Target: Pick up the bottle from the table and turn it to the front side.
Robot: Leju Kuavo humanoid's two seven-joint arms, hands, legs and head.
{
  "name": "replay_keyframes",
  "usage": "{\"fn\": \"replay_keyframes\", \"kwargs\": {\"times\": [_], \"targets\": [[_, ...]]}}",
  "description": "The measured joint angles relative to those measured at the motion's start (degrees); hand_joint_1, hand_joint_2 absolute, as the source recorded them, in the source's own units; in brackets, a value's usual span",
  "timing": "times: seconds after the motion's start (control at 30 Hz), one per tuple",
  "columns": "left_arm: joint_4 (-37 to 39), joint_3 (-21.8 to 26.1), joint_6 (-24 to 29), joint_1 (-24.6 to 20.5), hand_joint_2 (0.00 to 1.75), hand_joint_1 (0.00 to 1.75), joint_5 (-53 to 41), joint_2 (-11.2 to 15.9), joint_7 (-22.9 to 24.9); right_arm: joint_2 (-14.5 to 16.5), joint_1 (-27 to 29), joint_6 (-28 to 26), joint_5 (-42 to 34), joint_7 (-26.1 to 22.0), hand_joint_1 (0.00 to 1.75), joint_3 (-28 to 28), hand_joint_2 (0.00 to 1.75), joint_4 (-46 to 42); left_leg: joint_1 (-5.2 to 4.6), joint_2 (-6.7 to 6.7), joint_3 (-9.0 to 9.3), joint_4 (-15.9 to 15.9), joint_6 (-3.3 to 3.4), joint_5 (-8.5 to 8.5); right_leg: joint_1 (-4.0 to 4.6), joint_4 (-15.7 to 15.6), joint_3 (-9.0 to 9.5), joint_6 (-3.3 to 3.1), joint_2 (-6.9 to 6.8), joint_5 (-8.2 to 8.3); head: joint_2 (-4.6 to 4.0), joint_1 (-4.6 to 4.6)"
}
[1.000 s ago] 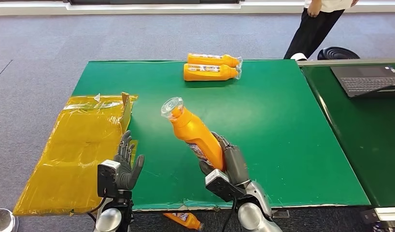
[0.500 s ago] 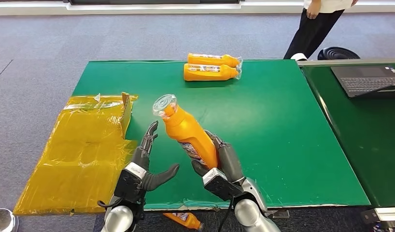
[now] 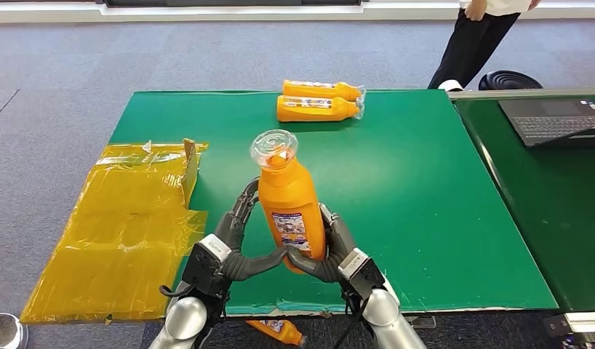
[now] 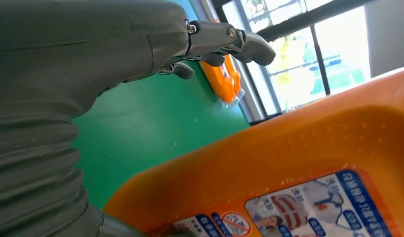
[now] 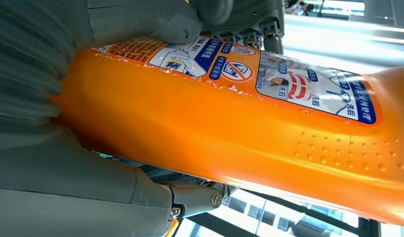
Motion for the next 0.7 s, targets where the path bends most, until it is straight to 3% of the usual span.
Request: {"fn": "replay_keyframes", "kwargs": {"times": [0.3,0.7], "targets": [[6.7,-2.9,-10.0,-3.6,1.75,0.0,6.3,1.0,6.8,0.6,-1.2,0.8,1.1,-1.2,1.75,-1.3,1.75,3.8,0.0,0.0,-0.01,0.0,0.01,0.01,0.0,0.0,0.0,0.0,0.0,0.0,0.01,0.0],[10.8,-4.2,-10.8,-4.4,1.75,0.0,7.0,1.9,7.2,1.2,-2.3,1.0,1.2,-1.3,1.75,-1.3,1.75,6.0,0.0,0.0,-0.03,0.0,0.01,0.01,0.0,0.0,-0.02,0.0,0.0,0.0,0.01,0.0]]}}
